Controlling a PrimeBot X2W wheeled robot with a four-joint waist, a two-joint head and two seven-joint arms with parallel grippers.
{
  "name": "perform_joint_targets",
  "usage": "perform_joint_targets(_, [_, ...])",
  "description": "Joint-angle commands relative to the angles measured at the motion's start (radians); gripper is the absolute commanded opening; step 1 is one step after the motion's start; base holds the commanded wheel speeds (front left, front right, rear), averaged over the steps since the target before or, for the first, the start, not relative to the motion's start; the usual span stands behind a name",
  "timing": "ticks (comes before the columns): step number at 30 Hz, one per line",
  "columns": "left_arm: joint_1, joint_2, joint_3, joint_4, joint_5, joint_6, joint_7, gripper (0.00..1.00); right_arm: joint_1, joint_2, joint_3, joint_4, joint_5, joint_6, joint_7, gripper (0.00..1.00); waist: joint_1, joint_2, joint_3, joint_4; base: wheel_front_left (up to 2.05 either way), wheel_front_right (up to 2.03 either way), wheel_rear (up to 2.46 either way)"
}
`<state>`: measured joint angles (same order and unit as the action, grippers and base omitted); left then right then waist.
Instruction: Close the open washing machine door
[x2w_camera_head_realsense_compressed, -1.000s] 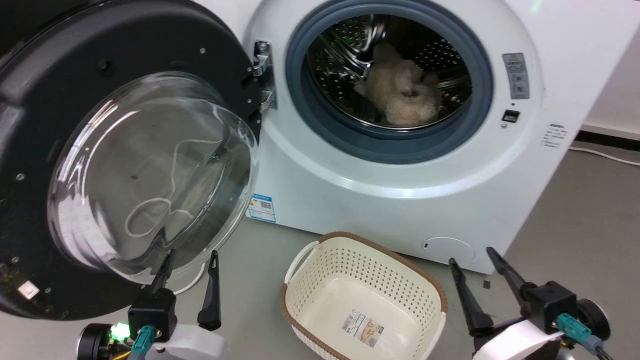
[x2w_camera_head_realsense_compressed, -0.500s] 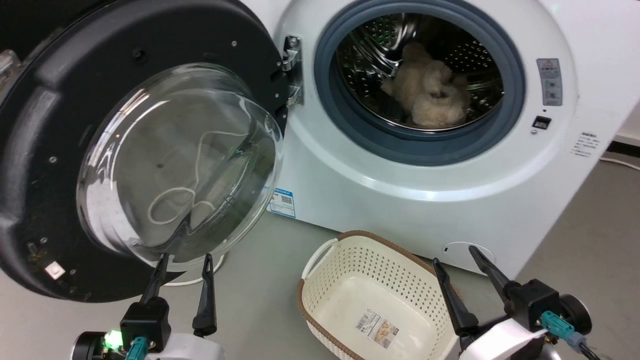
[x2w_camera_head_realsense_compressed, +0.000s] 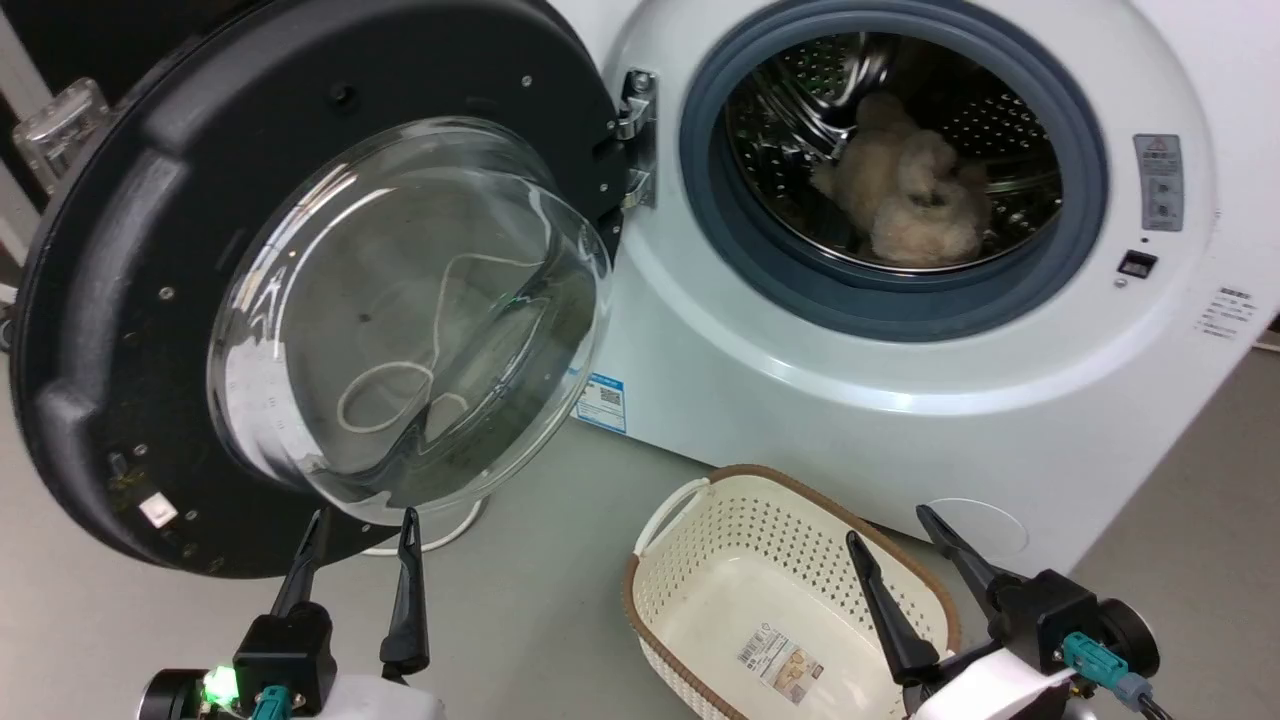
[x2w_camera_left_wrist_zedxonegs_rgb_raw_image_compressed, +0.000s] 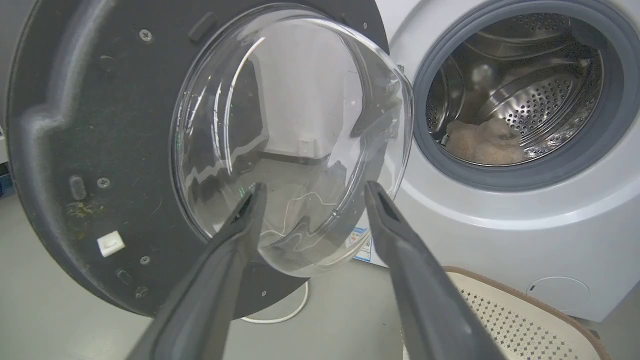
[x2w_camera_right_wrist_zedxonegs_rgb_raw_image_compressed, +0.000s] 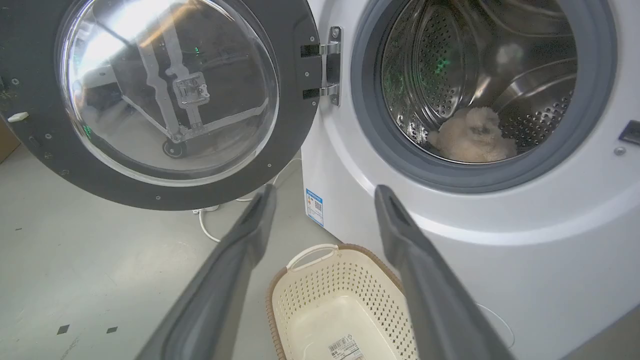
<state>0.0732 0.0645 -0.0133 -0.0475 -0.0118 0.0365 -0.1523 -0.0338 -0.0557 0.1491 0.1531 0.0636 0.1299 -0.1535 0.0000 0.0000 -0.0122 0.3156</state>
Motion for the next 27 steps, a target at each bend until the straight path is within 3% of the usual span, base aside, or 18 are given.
perform_joint_targets(1, [0.016, 0.004, 0.002, -0.003, 0.0, 0.004, -0.011, 1.0, -0.016, -0.003, 0.005, 0.005, 0.008, 0.0, -0.01, 1.0, 0.0, 0.0, 0.0, 0.005, 0.0, 0.0, 0.0])
perform_joint_targets(26, [0.039, 0.009, -0.013, 0.015, -0.003, 0.006, -0.068, 1.0, -0.005, -0.002, 0.056, 0.05, 0.029, 0.001, -0.067, 1.0, 0.0, 0.0, -0.003, 0.116, 0.0, 0.0, 0.0])
perform_joint_targets(27, [0.04, 0.009, -0.015, 0.017, -0.004, 0.004, -0.07, 0.82, -0.004, -0.002, 0.058, 0.051, 0.03, 0.001, -0.069, 1.0, 0.0, 0.0, -0.003, 0.121, 0.0, 0.0, 0.0])
